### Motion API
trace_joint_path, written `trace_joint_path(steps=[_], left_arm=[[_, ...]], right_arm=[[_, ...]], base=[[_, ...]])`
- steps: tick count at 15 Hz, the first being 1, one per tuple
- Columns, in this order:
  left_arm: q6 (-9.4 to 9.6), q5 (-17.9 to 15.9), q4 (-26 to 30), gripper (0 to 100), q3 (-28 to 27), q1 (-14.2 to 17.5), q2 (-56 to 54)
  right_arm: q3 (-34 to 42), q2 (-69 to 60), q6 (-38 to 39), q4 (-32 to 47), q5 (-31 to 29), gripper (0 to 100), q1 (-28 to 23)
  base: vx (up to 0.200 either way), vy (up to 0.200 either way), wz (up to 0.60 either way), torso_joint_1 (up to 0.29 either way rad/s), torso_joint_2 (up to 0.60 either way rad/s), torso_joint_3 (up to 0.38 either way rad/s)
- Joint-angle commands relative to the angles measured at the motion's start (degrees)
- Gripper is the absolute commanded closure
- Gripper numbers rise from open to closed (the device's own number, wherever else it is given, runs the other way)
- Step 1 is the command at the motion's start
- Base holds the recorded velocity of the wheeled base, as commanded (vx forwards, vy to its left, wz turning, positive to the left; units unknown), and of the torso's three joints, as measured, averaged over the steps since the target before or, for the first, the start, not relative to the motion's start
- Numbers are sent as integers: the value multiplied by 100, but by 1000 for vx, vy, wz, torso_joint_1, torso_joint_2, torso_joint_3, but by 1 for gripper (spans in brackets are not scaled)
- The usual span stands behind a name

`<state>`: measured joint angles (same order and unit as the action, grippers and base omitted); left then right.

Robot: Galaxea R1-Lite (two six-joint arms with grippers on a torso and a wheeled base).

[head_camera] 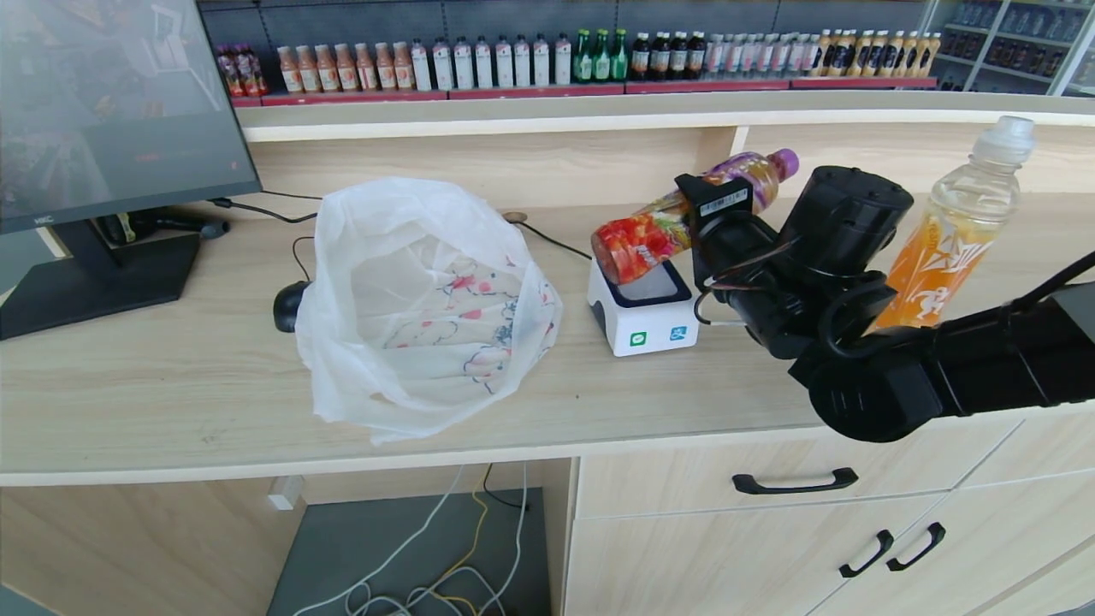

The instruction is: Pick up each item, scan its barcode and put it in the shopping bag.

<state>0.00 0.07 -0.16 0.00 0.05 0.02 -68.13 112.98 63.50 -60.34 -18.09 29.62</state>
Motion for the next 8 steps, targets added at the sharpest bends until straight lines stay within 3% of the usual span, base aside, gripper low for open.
trace_joint_path(steps=[1, 8], left_arm=[[0, 1, -2, 0, 0, 4, -2], [0, 1, -2, 0, 0, 4, -2]], right_arm=[[-51, -171, -57, -4, -1, 100, 17], [2, -1024, -1815, -4, 376, 100, 492]], base=[[0, 0, 0, 0, 0, 0], [0, 0, 0, 0, 0, 0]])
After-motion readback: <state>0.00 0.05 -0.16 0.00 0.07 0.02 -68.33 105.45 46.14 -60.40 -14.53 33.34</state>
